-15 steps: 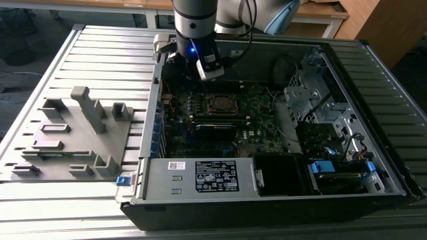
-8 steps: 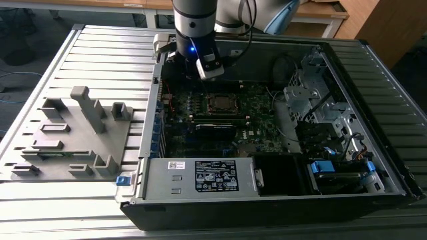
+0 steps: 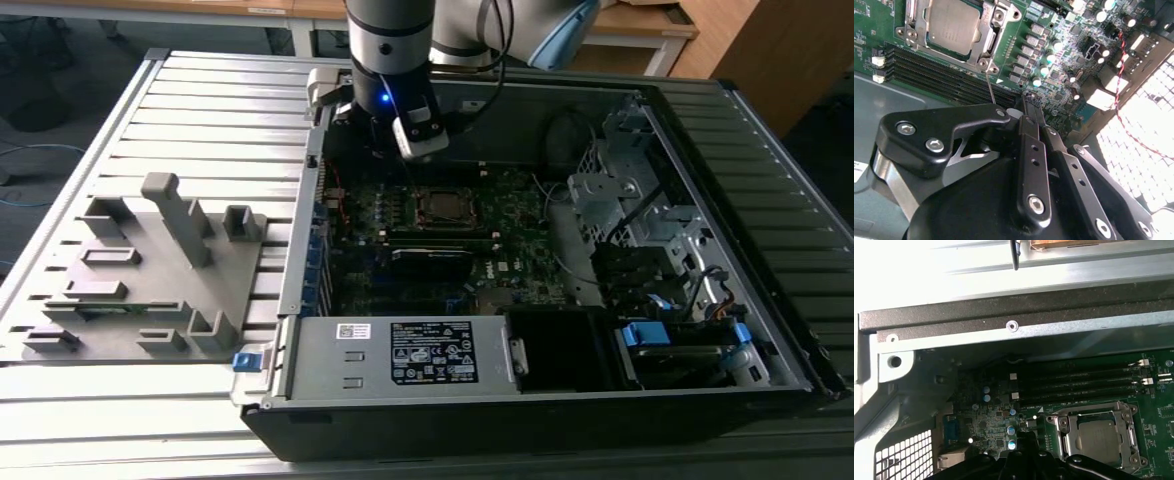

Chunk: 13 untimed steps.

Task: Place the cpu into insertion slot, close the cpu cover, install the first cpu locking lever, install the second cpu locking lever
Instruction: 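Install the first cpu locking lever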

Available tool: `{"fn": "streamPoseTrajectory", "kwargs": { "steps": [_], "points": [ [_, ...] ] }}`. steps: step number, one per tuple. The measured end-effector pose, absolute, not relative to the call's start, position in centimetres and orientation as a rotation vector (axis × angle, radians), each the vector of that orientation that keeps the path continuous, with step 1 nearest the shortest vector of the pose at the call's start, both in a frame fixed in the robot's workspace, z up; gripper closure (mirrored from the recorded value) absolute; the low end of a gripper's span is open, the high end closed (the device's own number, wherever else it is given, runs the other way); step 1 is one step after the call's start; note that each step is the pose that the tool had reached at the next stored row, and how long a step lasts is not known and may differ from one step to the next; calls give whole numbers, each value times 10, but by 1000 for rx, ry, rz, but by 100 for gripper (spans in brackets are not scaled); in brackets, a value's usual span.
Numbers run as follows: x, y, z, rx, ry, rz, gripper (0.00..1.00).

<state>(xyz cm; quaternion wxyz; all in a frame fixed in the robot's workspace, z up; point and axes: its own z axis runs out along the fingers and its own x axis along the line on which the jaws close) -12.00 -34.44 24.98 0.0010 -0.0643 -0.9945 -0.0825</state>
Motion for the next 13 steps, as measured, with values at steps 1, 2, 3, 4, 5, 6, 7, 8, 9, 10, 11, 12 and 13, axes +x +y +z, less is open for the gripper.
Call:
{"fn": "streamPoseTrajectory", "kwargs": {
  "steps": [1, 2, 3, 4, 5, 6, 7, 8, 9, 10, 11, 12, 13],
  "points": [
    [-120, -344, 250, -202, -3122, -259, 89],
    [-120, -344, 250, -202, -3122, -259, 89],
    [-121, -344, 250, -202, -3122, -259, 89],
    [-121, -344, 250, -202, -3122, -259, 89],
    [-121, -344, 250, -202, -3122, -259, 89],
    [-121, -344, 250, -202, -3122, -259, 89],
    [-121, -344, 250, -202, -3122, -259, 89],
    [-121, -344, 250, -202, -3122, -259, 89],
    [-121, -344, 250, -202, -3122, -259, 89],
    [-121, -344, 250, -202, -3122, -259, 89],
    [-121, -344, 250, -202, -3122, -259, 89],
    [-121, -344, 250, -202, -3122, -259, 89],
    [-121, -344, 250, -202, -3122, -259, 89]
  ]
}}
